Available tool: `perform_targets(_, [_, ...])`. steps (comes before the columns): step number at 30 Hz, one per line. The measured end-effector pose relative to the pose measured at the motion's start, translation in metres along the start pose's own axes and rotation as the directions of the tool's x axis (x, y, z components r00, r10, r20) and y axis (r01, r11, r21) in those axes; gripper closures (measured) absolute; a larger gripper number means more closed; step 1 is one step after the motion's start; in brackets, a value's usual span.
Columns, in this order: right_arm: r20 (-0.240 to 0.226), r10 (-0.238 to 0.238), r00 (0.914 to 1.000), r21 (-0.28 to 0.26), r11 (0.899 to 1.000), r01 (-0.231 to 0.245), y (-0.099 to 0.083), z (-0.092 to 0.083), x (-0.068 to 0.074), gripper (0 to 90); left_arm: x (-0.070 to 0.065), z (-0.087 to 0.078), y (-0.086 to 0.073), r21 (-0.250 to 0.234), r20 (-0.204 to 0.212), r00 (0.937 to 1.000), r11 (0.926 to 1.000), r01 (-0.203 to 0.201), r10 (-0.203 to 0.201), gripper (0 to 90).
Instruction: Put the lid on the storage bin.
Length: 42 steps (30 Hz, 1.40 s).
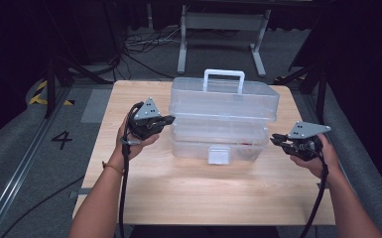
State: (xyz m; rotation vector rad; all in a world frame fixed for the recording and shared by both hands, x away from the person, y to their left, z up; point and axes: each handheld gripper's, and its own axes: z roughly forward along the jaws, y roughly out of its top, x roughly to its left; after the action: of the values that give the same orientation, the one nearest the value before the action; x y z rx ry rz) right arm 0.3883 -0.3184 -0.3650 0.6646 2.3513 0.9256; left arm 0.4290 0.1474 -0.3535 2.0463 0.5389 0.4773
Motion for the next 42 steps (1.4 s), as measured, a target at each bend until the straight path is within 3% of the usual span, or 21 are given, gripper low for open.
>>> perform_targets(11, [-0.009, 0.016, 0.9998, -0.001, 1.000, -0.016, -0.008, 0.003, 0.002, 80.5, -0.007, -0.001, -0.007, 0.059, 0.018, 0.9995, 0.9980, -0.025, 0.024, 90.0])
perform_targets(19, [-0.021, 0.027, 0.9994, 0.005, 1.000, -0.027, -0.013, 0.007, 0.005, 79.3, -0.009, 0.000, -0.011, 0.060, 0.020, 0.9996, 0.9979, -0.023, 0.022, 90.0])
perform_targets(31, [-0.030, 0.031, 0.9991, 0.018, 0.999, -0.030, -0.019, 0.010, 0.007, 76.2, -0.014, -0.001, -0.019, 0.116, 0.029, 0.9986, 0.9922, -0.047, 0.044, 90.0])
perform_targets(35, [-0.029, 0.032, 0.9991, 0.019, 0.999, -0.031, -0.020, 0.012, 0.009, 74.6, -0.016, -0.001, -0.022, 0.160, 0.035, 0.9981, 0.9855, -0.055, 0.051, 90.0])
perform_targets(42, [-0.022, 0.047, 0.9986, 0.016, 0.999, -0.047, -0.022, 0.013, 0.009, 72.1, -0.019, 0.005, -0.030, 0.198, 0.042, 0.9976, 0.9781, -0.063, 0.055, 90.0])
